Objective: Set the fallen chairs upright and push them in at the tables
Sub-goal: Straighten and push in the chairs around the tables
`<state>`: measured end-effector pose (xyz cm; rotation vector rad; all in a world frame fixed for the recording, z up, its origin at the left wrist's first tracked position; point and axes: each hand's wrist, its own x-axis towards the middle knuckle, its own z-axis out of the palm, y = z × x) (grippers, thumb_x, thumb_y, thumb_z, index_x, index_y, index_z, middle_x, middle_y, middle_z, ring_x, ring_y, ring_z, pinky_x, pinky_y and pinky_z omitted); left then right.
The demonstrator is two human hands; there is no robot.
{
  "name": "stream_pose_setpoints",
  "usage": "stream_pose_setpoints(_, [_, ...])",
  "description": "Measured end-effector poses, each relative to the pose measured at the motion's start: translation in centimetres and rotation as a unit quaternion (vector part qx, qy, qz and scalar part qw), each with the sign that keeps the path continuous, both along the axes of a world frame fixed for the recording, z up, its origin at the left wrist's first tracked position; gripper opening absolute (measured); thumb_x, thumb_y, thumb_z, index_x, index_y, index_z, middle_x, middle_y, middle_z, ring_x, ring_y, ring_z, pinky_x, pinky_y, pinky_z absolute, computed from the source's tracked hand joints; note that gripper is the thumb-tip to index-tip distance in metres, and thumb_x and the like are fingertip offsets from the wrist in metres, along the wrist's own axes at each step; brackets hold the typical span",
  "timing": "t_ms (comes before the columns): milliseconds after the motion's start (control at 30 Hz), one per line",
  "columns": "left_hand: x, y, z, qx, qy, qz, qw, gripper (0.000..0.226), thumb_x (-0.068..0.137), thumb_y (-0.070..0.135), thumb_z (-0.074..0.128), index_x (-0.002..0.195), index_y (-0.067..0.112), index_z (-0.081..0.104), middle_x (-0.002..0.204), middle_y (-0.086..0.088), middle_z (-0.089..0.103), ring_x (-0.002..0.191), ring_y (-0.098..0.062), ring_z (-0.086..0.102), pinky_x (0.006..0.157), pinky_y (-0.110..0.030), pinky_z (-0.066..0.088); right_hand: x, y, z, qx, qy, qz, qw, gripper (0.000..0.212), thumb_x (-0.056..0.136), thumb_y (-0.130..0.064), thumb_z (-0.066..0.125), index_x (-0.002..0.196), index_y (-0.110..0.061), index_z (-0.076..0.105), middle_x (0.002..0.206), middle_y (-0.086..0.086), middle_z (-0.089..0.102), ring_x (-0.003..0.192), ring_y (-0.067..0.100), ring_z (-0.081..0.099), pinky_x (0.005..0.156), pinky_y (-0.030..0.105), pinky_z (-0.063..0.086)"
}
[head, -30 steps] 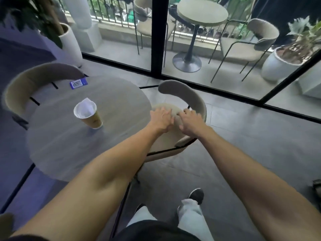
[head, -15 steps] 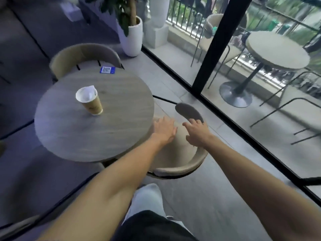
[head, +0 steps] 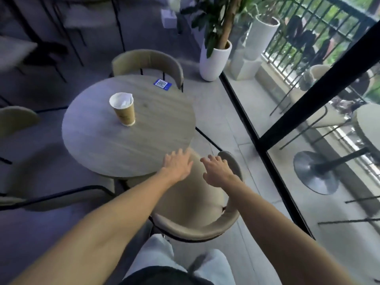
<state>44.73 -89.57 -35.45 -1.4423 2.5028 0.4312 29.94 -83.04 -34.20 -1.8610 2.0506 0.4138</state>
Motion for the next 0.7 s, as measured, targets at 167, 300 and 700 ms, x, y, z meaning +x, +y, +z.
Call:
stream_pose_setpoints(167, [0.4, 2.3, -0.3, -0.011, -0.023, 0.084, 0.996, 0.044, 0.103, 0.046, 0.034, 0.136, 0.019, 0.045, 0.132, -0.012, 0.051, 0.120, -0.035, 0.052, 0.097, -0.047, 0.039, -1.2, -2.1, -0.5, -0.012, -0.014, 0.112, 0.993, 0.051, 0.092, -0.026, 0.053, 0.141, -0.018, 0.042, 0.138, 0.012, 0.046, 0.127, 0.037, 0.046, 0.104, 0.052, 0.038])
stream_pose_setpoints(300, [-0.1, 5.8, -0.5, -0.019, -0.032, 0.171, 0.985, 0.044, 0.102, 0.048, 0.034, 0.134, 0.020, 0.046, 0.130, -0.011, 0.053, 0.116, -0.034, 0.056, 0.093, -0.045, 0.041, -2.3, -2.0, -1.0, -0.008, -0.021, 0.194, 0.981, 0.054, 0.091, -0.023, 0.054, 0.143, -0.019, 0.040, 0.139, 0.012, 0.045, 0.128, 0.036, 0.044, 0.105, 0.050, 0.038])
stream_pose_setpoints(700, [-6.0, 18.6, 0.7, -0.004, -0.036, 0.313, 0.949, 0.047, 0.103, 0.047, 0.030, 0.137, 0.020, 0.045, 0.132, -0.011, 0.053, 0.116, -0.034, 0.056, 0.091, -0.046, 0.042, -8.0, 5.6, -3.2, 0.030, 0.000, 0.335, 0.942, 0.059, 0.092, -0.027, 0.051, 0.148, -0.019, 0.034, 0.145, 0.013, 0.041, 0.130, 0.036, 0.042, 0.107, 0.052, 0.036])
